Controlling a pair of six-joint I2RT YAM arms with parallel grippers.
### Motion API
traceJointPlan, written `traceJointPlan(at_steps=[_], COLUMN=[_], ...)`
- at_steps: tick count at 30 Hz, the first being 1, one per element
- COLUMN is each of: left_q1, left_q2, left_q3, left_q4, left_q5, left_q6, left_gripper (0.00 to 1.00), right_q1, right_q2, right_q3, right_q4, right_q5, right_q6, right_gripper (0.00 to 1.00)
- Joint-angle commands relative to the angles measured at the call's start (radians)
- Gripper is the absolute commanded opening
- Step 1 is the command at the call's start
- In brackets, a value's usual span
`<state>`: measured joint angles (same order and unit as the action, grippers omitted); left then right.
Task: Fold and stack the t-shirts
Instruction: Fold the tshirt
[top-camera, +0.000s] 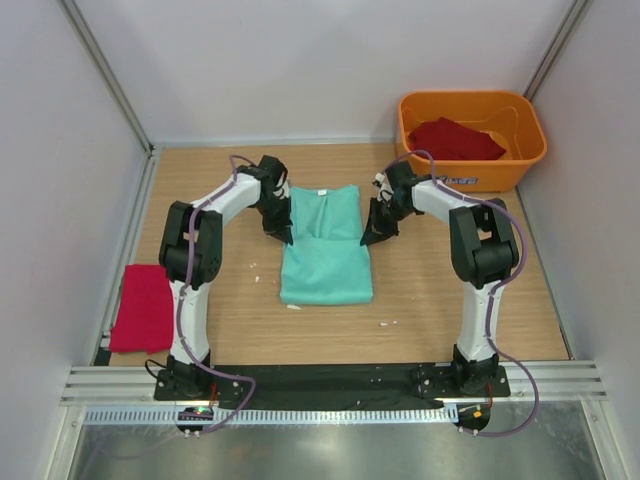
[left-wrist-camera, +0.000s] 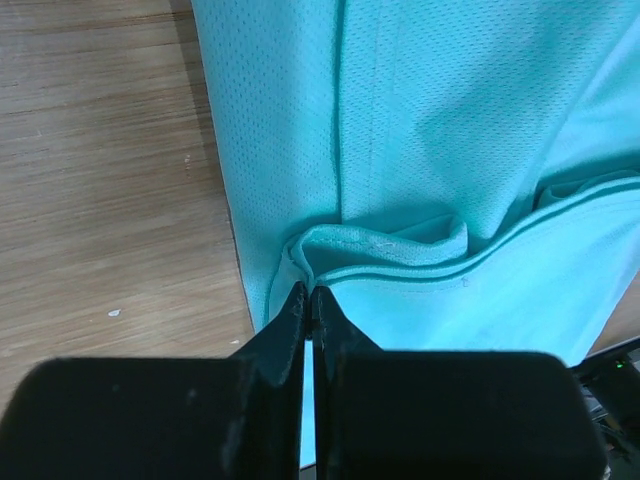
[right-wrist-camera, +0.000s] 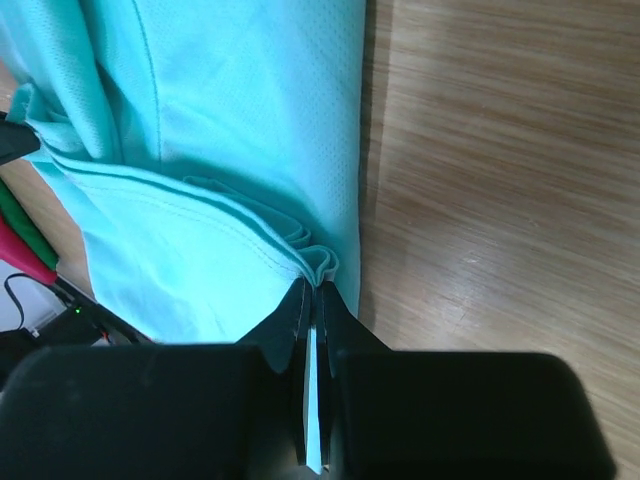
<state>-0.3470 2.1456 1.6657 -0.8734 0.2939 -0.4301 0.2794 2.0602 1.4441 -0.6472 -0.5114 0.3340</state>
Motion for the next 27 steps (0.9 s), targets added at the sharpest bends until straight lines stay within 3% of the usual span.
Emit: traceJointPlan(at_steps=[1,5,13,20,27], left_q1=[0.005,-0.004,-0.076,-0.257,-0.354], left_q2=[-0.13,-0.242,-0.492,-0.709,-1.034], left_q3=[-0.003,-0.173,-0.429,-0.673,-0.911], left_q4=[0.004,0.039,0.063,0.068,0.062], left_q5=[0.062,0.119,0.157,0.11,0.079], left_q6=[-0.033,-0.088,-0.17,-0.3,-0.469], left_gripper=[0.0,0.0,0.0,0.0,0.03], right_q1=[0.003,0.017,0.067,0.17,0.254], right_q2=[-0.083,-0.152,-0.35,-0.569,-0.794], right_q3=[0.056,0.01,-0.244,-0.487,-0.746], right_q4=[-0.043,-0.054,-0.06,-0.062,0.006], right_q5=[-0.024,-0.085,-0.154,-0.145,-0.142], right_q6=[-0.007,0.022,0.031,0.068,0.192], right_gripper=[0.04,0.04,0.05,0.05,0.07])
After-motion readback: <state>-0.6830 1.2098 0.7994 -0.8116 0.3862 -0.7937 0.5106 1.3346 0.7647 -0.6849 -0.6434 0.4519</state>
